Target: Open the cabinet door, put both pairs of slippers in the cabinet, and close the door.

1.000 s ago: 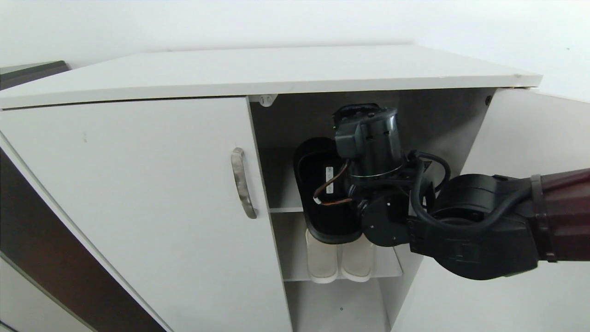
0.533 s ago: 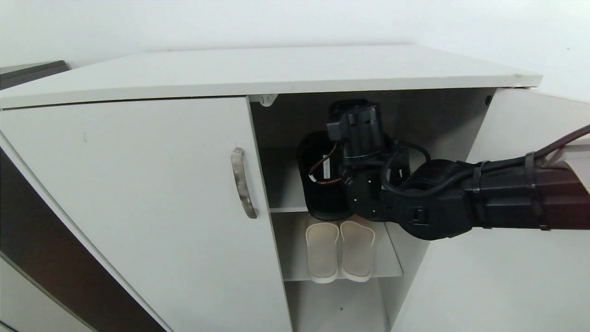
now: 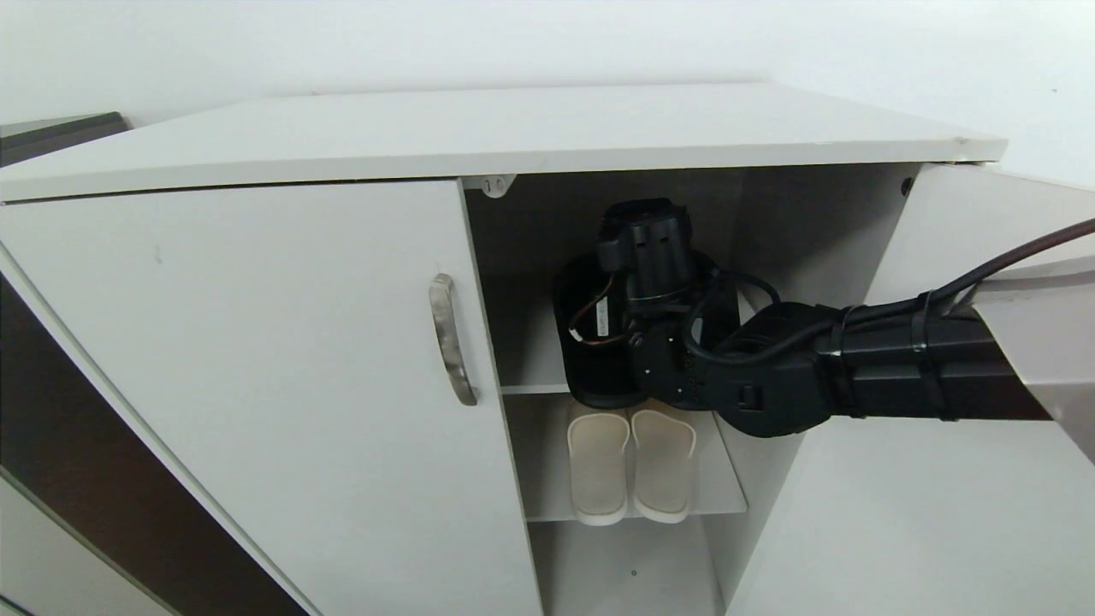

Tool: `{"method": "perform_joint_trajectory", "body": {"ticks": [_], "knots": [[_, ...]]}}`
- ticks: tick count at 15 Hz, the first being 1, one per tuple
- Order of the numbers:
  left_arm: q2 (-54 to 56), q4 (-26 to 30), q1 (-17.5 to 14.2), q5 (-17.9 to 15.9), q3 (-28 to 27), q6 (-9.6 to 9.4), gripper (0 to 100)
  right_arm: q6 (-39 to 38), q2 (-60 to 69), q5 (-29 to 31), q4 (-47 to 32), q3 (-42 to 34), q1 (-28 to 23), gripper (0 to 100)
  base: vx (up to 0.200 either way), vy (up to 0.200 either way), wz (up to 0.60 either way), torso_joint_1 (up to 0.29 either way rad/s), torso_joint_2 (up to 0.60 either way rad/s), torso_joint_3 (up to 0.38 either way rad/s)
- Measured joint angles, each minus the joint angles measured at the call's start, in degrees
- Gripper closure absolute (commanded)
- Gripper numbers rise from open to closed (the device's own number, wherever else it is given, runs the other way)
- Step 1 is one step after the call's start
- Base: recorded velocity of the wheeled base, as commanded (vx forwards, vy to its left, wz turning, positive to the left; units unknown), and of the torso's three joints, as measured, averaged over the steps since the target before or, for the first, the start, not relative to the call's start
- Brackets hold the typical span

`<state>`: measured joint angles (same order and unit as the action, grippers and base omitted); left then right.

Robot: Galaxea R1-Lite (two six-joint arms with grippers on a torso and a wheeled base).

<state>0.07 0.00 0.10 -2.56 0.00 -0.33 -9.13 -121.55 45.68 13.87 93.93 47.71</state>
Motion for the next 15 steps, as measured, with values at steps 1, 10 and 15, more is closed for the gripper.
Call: {"method": "perform_joint_trajectory", "body": {"ticks": [1,10,15], "knots": [[0.0,0.0,0.0,0.0,0.0,0.01,100,0.0,-0.1,0.0,0.0,0.0,0.0,100,0.000,0.000,0.00,0.000,0.00,0.000],[0.0,0.0,0.0,0.0,0.0,0.06,100,-0.1,-0.9,0.0,0.1,-0.1,-0.5,100,0.000,0.000,0.00,0.000,0.00,0.000],[0.0,0.0,0.0,0.0,0.0,0.09,100,-0.1,-0.8,0.0,0.1,-1.0,-0.5,0,0.000,0.000,0.00,0.000,0.00,0.000]]}}
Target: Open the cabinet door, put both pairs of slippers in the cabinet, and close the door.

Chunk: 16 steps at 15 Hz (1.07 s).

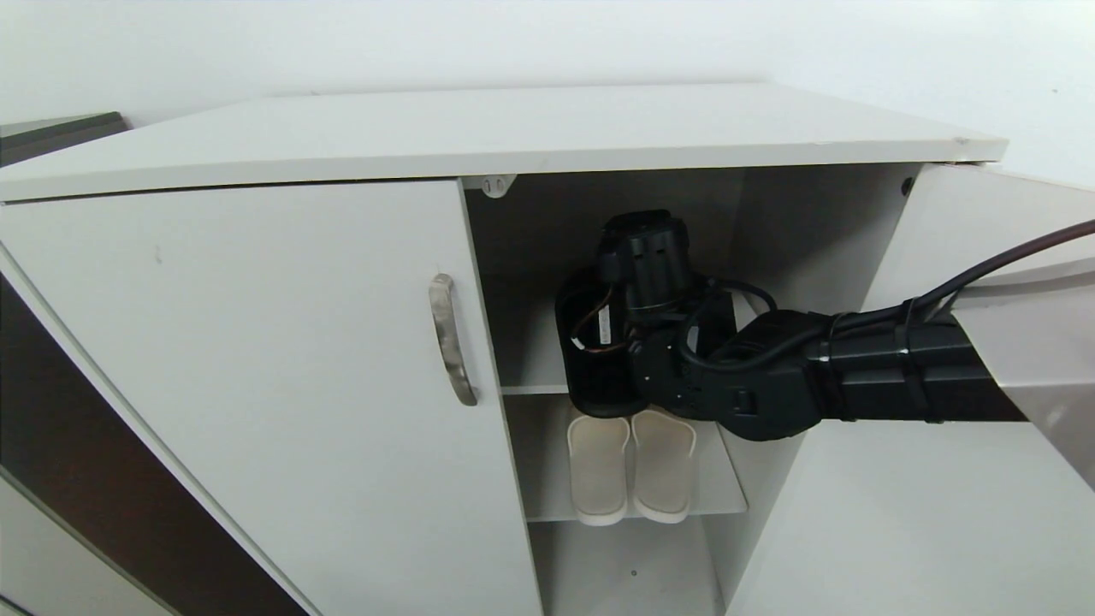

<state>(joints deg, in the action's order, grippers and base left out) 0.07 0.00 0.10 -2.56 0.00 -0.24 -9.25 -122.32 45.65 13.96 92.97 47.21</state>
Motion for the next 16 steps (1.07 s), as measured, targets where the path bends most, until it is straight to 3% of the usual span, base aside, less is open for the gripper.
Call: {"method": "perform_joint_trajectory", "body": {"ticks": [9,10,13,16], "knots": [[0.0,0.0,0.0,0.0,0.0,0.02,100,-1.4,9.6,0.0,1.1,-13.0,4.2,0,0.000,0.000,0.00,0.000,0.00,0.000],[0.0,0.0,0.0,0.0,0.0,0.02,100,-1.8,11.3,-0.1,1.5,-15.6,4.8,100,0.000,0.000,0.00,0.000,0.00,0.000],[0.0,0.0,0.0,0.0,0.0,0.00,100,-2.3,18.1,-3.9,4.3,-25.6,7.5,100,0.000,0.000,0.00,0.000,0.00,0.000],[0.0,0.0,0.0,0.0,0.0,0.00,100,-1.9,26.7,-15.0,8.4,-36.6,10.0,100,0.000,0.000,0.00,0.000,0.00,0.000]]}}
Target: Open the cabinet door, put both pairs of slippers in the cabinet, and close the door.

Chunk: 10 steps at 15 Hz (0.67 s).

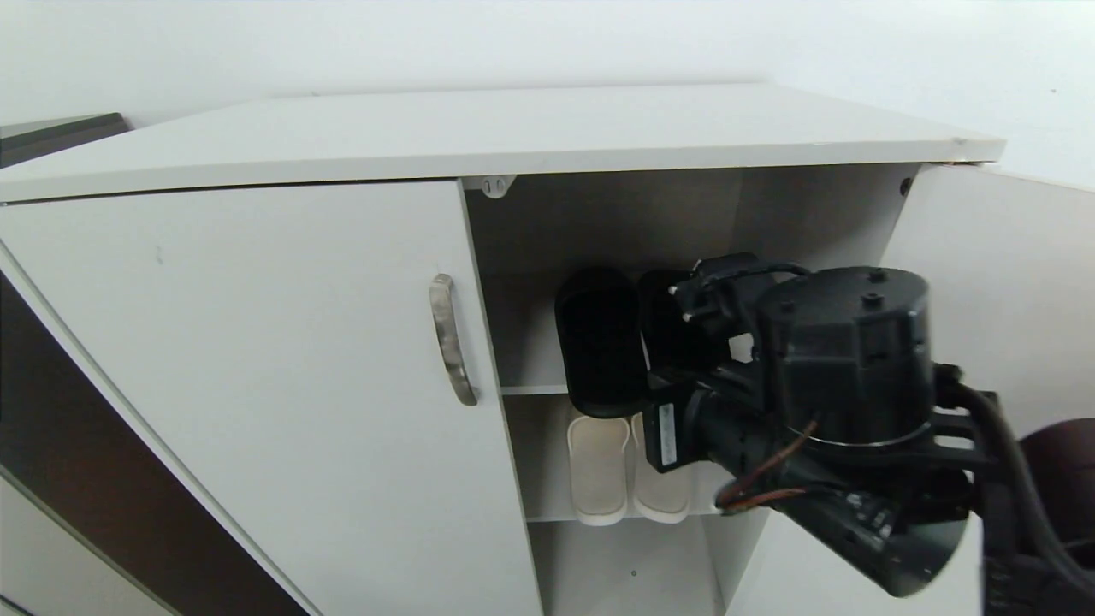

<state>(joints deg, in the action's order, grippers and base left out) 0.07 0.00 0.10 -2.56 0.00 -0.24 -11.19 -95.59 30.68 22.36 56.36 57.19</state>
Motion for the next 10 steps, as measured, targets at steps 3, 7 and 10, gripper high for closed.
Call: {"method": "perform_joint_trajectory", "body": {"ticks": [3,7,10], "knots": [[0.0,0.0,0.0,0.0,0.0,0.00,100,2.5,6.9,-10.8,1.8,-7.9,0.7,100,0.000,0.000,0.00,0.000,0.00,0.000],[0.0,0.0,0.0,0.0,0.0,-0.02,100,3.0,10.0,-11.6,1.9,-10.3,0.9,100,-0.100,0.000,0.00,0.002,0.00,0.004],[0.0,0.0,0.0,0.0,0.0,0.04,100,3.0,10.4,-11.6,1.8,-10.6,0.9,100,-0.200,0.000,0.00,0.007,0.00,0.004]]}}
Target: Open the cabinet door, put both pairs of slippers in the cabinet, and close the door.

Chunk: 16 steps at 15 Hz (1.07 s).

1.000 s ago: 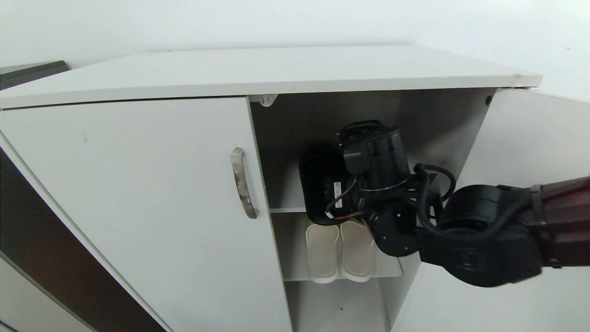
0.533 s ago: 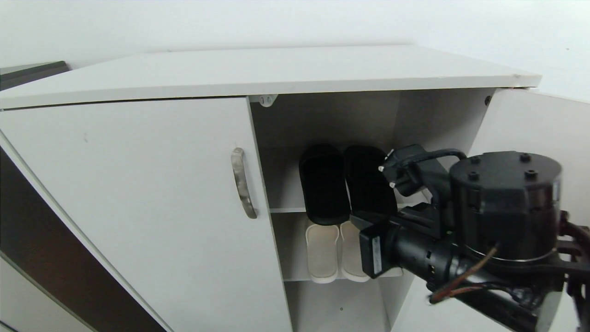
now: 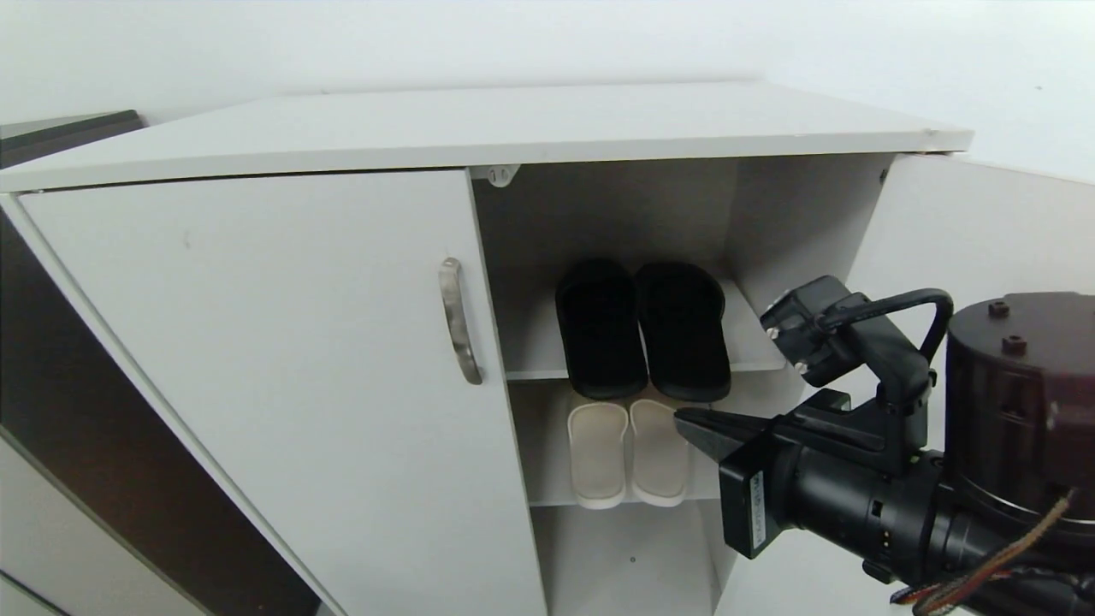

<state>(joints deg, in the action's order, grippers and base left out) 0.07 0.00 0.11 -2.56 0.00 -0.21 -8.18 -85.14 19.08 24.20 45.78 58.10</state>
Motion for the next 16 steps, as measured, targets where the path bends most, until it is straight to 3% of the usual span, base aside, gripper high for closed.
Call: {"method": "perform_joint_trajectory", "body": {"ticks": [16], "knots": [[0.0,0.0,0.0,0.0,0.0,0.05,100,-0.4,-2.2,-0.1,4.1,-1.8,-1.6,100,-0.188,0.000,0.00,0.003,0.00,0.003]]}}
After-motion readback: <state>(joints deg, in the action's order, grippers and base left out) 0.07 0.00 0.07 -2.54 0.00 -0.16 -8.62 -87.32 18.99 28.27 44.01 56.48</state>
